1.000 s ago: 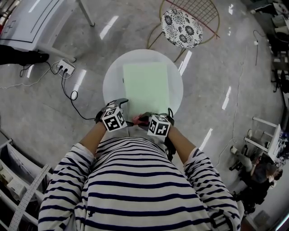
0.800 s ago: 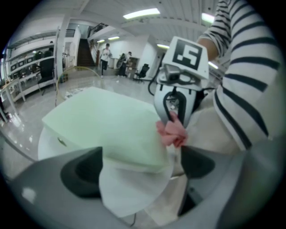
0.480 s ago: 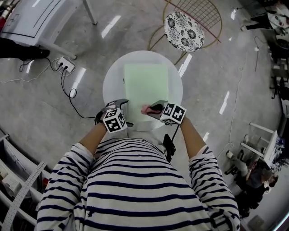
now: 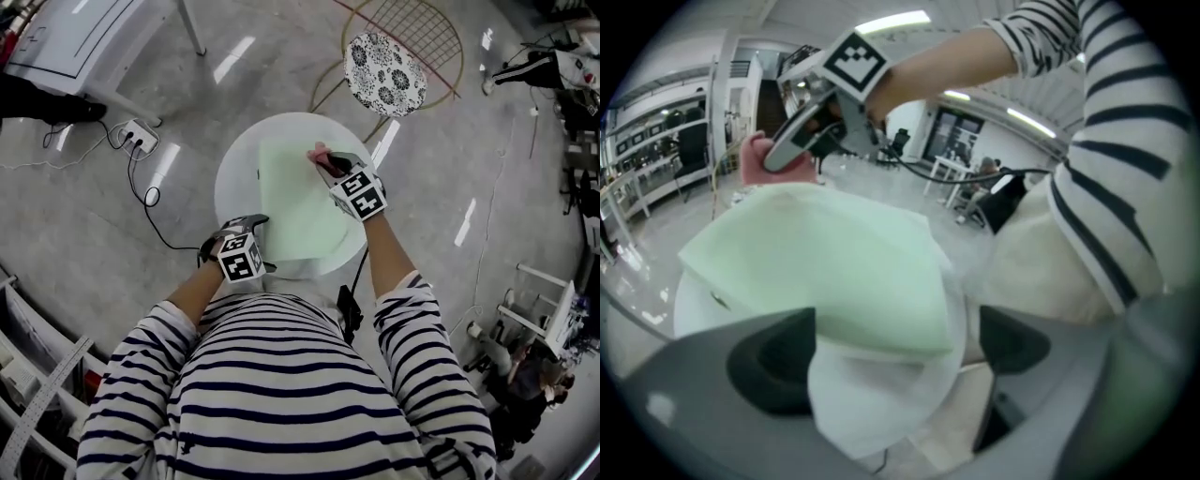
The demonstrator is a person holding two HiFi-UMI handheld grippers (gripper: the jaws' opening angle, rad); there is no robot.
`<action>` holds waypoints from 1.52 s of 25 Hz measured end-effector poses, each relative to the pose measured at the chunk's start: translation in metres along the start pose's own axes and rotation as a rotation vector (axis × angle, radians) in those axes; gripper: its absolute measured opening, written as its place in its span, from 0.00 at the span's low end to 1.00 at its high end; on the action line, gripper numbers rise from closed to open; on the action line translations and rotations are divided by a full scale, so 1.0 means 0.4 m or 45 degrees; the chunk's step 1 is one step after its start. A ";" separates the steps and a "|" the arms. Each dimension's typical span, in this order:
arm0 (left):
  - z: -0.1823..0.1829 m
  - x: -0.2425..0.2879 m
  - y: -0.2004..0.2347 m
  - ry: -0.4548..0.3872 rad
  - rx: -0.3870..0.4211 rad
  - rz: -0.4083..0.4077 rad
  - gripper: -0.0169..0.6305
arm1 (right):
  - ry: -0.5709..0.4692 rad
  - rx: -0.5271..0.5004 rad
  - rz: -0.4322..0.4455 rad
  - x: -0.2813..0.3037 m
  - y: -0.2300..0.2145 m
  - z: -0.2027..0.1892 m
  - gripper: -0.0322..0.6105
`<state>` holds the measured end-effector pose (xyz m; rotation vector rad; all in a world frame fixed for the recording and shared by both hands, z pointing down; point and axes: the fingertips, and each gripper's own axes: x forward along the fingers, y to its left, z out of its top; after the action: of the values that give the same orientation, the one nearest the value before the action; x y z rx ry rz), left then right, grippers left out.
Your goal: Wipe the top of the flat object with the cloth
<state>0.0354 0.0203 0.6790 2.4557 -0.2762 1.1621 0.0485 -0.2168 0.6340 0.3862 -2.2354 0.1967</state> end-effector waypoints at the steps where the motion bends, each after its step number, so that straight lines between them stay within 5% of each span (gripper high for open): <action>1: -0.002 0.000 0.002 0.004 0.004 0.003 0.85 | 0.013 -0.027 -0.024 0.013 -0.012 0.008 0.13; 16: -0.005 0.010 0.000 0.035 0.020 0.039 0.84 | 0.207 -0.323 -0.070 0.123 -0.012 0.003 0.13; 38: -0.016 0.012 0.009 0.071 0.051 0.041 0.84 | 0.179 -0.327 0.072 0.049 0.171 -0.131 0.13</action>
<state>0.0327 0.0201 0.6873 2.4575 -0.2795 1.2592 0.0512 -0.1423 0.6817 0.1651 -2.1012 -0.0342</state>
